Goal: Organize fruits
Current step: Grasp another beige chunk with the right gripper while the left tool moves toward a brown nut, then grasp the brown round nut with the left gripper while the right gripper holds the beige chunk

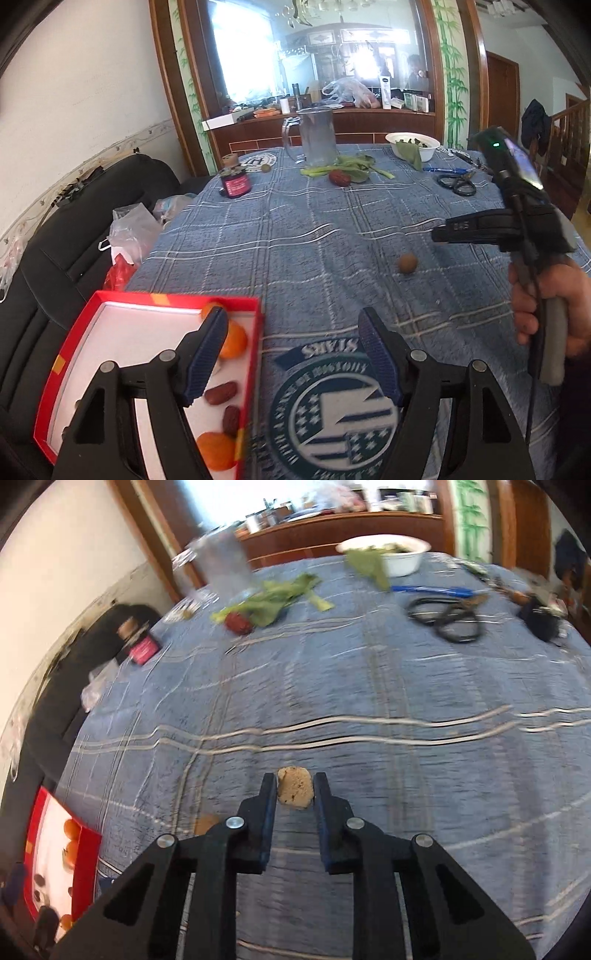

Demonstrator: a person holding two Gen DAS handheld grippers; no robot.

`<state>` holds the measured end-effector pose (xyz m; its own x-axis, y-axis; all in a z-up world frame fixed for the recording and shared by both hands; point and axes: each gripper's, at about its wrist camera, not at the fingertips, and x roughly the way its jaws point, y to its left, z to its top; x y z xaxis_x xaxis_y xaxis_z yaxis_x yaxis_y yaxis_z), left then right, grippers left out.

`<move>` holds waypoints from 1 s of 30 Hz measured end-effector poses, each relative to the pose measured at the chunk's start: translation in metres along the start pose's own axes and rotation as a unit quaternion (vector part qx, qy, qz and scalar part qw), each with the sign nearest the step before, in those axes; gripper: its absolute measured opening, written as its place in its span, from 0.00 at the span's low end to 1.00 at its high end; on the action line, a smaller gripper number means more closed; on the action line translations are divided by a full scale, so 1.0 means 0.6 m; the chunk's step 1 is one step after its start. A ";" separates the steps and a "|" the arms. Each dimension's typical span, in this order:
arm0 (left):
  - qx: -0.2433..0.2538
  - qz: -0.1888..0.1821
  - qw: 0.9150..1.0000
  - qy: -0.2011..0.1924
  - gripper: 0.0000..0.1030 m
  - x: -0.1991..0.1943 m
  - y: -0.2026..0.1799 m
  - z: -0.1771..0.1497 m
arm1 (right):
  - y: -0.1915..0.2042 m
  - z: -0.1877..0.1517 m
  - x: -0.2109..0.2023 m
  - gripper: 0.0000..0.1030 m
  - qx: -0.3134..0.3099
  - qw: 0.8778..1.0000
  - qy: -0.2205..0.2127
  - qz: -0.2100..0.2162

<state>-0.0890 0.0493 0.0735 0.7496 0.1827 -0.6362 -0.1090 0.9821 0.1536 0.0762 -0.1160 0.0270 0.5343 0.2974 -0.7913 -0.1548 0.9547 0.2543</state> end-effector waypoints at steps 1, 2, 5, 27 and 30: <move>0.000 -0.004 1.000 0.002 0.71 0.008 -0.009 0.007 | -0.011 0.002 -0.007 0.21 0.003 1.000 -0.003 -0.011; 0.000 -0.010 1.000 0.005 0.71 0.018 -0.019 0.015 | -0.025 0.004 -0.014 0.21 0.011 1.000 -0.008 -0.016; 0.007 -0.035 0.999 0.013 0.71 0.057 -0.057 0.040 | -0.054 0.006 -0.016 0.21 0.033 0.999 -0.006 -0.015; 0.061 -0.101 0.990 0.080 0.28 0.202 -0.163 0.057 | -0.103 0.011 0.016 0.21 0.092 0.996 0.019 0.010; 0.061 -0.105 0.989 0.080 0.21 0.203 -0.169 0.060 | -0.104 0.012 0.017 0.21 0.089 0.996 0.019 0.008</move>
<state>0.0368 -0.0293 0.0074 0.6331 -0.0107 -0.7740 0.1254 0.9881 0.0889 0.0973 -0.1723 0.0069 0.5007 0.3165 -0.8057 -0.0110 0.9330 0.3597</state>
